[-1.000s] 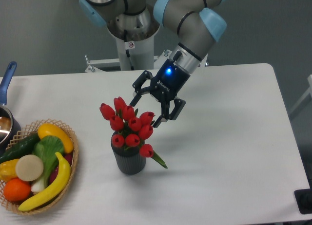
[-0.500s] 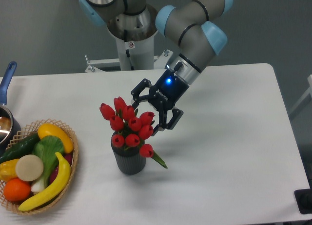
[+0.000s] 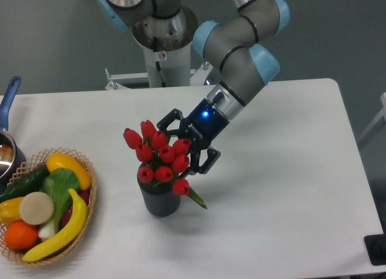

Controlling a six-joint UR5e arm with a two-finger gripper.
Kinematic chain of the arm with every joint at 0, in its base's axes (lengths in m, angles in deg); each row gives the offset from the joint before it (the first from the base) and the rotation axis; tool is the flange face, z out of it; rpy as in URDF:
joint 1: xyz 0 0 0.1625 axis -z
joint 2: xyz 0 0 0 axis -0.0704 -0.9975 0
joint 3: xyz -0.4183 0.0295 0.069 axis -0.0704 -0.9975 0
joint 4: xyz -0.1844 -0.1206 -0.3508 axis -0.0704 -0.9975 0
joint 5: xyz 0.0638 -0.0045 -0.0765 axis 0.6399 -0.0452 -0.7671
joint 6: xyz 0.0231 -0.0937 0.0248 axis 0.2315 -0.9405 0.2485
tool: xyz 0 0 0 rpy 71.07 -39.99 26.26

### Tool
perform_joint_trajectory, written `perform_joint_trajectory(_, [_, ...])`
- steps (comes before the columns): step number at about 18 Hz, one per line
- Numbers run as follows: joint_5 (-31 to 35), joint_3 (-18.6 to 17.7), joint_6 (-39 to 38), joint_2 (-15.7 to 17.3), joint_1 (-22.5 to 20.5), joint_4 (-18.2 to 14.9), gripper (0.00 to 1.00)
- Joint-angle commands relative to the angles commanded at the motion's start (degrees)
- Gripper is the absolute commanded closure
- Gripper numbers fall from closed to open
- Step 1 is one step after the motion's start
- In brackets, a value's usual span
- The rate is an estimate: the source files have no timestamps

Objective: Pick up the flowers from the vase
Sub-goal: 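Close the gripper around the red tulip stems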

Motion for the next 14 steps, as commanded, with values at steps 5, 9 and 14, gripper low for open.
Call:
perform_joint_trajectory(5, [-2.3,1.1,0.1,-1.1,0.3,0.4,0.08])
perform_joint_trajectory(9, [-2.5,1.1,0.0,-1.0,0.3,0.4,0.33])
perform_joint_trajectory(14, [-2.5,1.1,0.0,-0.7,0.2,0.4,0.42])
